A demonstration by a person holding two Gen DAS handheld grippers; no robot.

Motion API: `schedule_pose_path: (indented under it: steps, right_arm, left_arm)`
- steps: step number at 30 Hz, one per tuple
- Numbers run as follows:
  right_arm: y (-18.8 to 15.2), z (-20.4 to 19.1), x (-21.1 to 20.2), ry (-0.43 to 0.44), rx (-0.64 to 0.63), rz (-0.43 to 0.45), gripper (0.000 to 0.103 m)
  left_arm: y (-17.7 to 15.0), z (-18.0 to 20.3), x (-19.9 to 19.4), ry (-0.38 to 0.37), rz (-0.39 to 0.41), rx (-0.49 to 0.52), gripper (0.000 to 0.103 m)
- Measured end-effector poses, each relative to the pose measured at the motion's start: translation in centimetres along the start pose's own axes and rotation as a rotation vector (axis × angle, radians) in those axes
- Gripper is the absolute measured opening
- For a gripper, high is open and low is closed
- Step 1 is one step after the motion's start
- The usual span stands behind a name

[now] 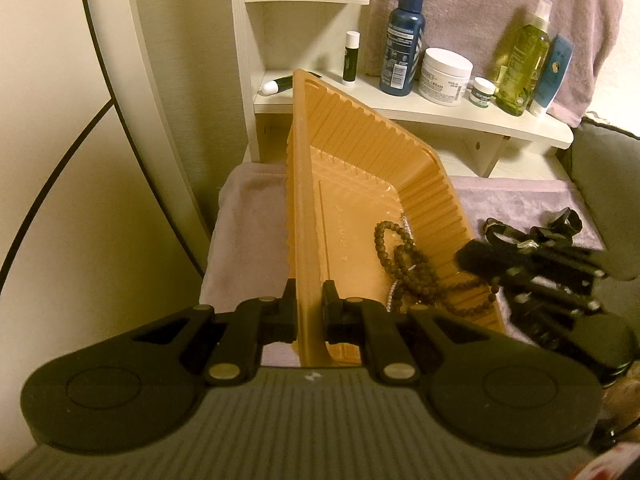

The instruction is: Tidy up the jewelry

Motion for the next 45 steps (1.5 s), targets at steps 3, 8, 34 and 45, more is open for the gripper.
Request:
schedule_pose_path:
  steps: [3,8,34,45]
  right_arm:
    - [0.0,0.4,-0.1,0.001,0.018,0.012,0.043]
    - [0.3,1.8,-2.2,-0.052,0.032,0.056,0.054]
    - [-8.0,17.1,-8.4,-0.404,0.112,-0.102,0.054]
    - [-8.3,18.4,-4.8,-0.38,0.049,-0.143,0.054]
  left_arm:
    - [0.0,0.0,0.0,-0.001,0.0,-0.001,0.01]
    - [0.0,0.0,0.0,0.0,0.001,-0.002,0.01]
    - [0.0,-0.1,0.0,0.003,-0.001,-0.002,0.01]
    - [0.0,-0.3,0.0,0.001,-0.002,-0.008,0.01]
Point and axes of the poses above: each gripper's, at about its wrist camera, not at the fingertips, and x roughly the way its jaws point, z to its right, y to its top, the point moved 9 cm from there along x, roughly the way its jaws point, and after that the axes turned 4 degrees about -z, right-handed, at the moved point
